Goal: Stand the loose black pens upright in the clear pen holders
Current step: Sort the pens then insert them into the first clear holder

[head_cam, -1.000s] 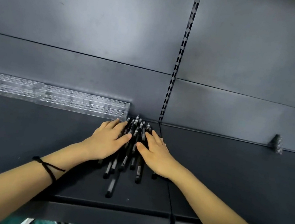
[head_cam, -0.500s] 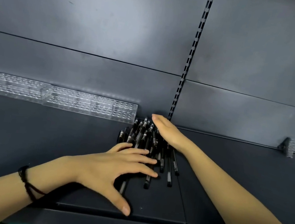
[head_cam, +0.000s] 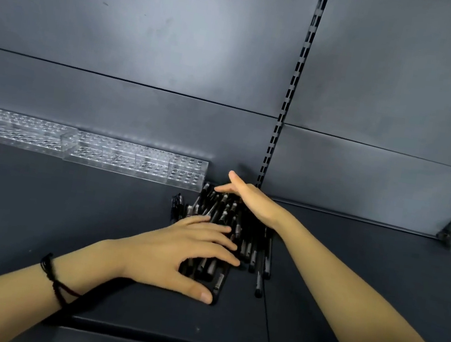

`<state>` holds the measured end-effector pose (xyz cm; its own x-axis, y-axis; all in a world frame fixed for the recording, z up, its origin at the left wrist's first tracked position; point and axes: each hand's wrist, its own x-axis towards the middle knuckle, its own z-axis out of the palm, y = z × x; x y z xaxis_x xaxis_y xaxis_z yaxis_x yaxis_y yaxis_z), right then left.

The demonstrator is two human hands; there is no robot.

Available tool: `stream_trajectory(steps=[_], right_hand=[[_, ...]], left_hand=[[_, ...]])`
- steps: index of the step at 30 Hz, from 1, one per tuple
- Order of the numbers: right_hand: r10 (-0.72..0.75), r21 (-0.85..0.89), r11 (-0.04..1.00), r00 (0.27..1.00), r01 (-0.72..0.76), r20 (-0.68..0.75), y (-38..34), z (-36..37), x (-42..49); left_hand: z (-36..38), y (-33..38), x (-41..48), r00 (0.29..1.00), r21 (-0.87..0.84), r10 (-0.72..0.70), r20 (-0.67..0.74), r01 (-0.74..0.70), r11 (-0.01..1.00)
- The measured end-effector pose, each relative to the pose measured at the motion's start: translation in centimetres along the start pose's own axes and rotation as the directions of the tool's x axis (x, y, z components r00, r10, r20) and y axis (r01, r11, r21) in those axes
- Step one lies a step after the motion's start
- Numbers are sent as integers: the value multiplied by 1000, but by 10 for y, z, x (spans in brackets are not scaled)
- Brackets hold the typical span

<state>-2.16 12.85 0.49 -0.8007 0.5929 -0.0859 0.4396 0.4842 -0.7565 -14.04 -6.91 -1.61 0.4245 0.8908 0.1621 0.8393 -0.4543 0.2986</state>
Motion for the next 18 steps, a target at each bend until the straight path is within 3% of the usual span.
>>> stream_trajectory(steps=[3, 5, 6, 8, 11, 15, 18], right_hand=[[-1, -3, 1000, 995, 0, -102, 1, -7, -6], [31, -13, 999, 983, -34, -181, 4, -12, -13], [43, -27, 998, 982, -49, -185, 7, -14, -17], [53, -76, 995, 989, -64, -137, 14, -12, -26], [58, -99, 993, 995, -66, -80, 14, -6, -26], [62, -96, 993, 997, -66, -46, -2, -7, -3], [65, -53, 997, 998, -64, 9, -6, -3, 16]], left_hand=[[1, -8, -3, 970, 98, -135, -204, 157, 983], [-2, -15, -4, 852, 25, -383, -358, 418, 908], [-4, -19, -5, 779, -28, -506, -370, 535, 845], [-5, -24, -3, 684, -124, -683, -258, 677, 725], [-2, -21, 4, 662, -166, -742, -103, 724, 669], [4, -20, 22, 681, -125, -725, -96, 715, 688], [5, -14, 31, 699, -200, -705, -117, 679, 706]])
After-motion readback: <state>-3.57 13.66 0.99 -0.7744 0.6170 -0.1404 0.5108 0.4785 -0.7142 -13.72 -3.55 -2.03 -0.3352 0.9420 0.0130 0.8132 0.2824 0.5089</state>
